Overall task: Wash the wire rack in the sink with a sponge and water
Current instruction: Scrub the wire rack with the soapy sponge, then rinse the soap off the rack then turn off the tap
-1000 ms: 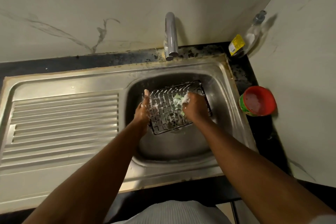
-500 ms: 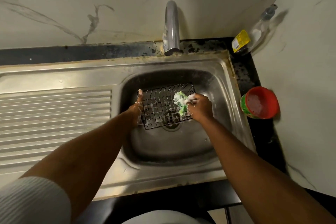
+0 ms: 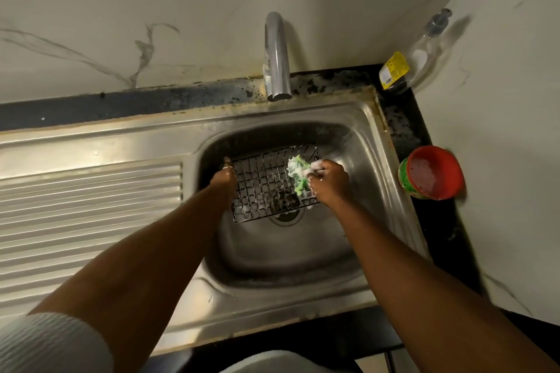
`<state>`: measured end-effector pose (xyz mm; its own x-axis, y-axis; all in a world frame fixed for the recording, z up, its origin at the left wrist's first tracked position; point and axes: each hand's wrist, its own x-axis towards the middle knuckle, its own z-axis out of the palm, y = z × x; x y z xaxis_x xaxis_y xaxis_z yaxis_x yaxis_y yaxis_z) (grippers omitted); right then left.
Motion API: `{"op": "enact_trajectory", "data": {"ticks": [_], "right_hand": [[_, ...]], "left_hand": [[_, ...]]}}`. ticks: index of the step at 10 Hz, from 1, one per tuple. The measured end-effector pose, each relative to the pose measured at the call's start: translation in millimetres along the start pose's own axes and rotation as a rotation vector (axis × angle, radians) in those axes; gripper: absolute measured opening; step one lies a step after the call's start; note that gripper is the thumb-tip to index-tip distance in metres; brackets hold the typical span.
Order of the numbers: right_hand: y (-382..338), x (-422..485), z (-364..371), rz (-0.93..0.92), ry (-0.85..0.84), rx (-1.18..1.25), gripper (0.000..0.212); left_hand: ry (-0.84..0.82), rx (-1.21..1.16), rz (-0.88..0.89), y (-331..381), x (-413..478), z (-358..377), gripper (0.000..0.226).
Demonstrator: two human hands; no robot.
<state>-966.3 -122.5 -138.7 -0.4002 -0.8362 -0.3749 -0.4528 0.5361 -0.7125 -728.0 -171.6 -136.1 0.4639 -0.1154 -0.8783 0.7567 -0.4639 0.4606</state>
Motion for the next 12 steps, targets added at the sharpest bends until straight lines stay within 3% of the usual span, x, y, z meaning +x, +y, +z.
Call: {"op": "enact_trajectory", "data": {"ticks": [1, 2, 3, 4, 5, 6, 7, 8, 10, 12], "right_hand": [[-8, -5, -3, 0.014, 0.019, 0.096, 0.019], [-14, -14, -20, -0.032, 0.078, 0.139, 0.019], [-18, -23, -48, -0.174, 0.16, 0.116, 0.017], [-19, -32, -88, -0.279, 0.289, 0.11, 0.018], [-17, -40, -134, -0.324, 0.394, 0.107, 0.02], [-7, -44, -175, -0.33, 0.503, 0.118, 0.016], [14, -44, -205, -0.232, 0.621, 0.099, 0.014], [31, -43, -217, -0.175, 0.641, 0.067, 0.017], [50, -40, -218, -0.14, 0.545, -0.023, 0.013], [62, -39, -214, -0.202, 0.5, -0.18, 0.026]], "left_hand": [[-0.321, 1.332, 0.455, -10, 20, 6, 0.08], [-0.157, 1.166, 0.603, -18, -21, 9, 0.081], [-0.093, 1.229, 0.731, -35, -59, 9, 0.088], [-0.189, 1.247, 0.809, -60, -75, 13, 0.083], [-0.424, 1.234, 0.849, -86, -99, 17, 0.063], [-0.578, 1.305, 0.886, -104, -124, 22, 0.046], [-0.69, 1.375, 0.843, -121, -129, 27, 0.044], [-0.772, 1.349, 0.8, -147, -64, 55, 0.069], [-0.882, 1.351, 0.806, -141, -136, 22, 0.013], [-0.932, 1.357, 0.764, -142, -129, 21, 0.018]]}}
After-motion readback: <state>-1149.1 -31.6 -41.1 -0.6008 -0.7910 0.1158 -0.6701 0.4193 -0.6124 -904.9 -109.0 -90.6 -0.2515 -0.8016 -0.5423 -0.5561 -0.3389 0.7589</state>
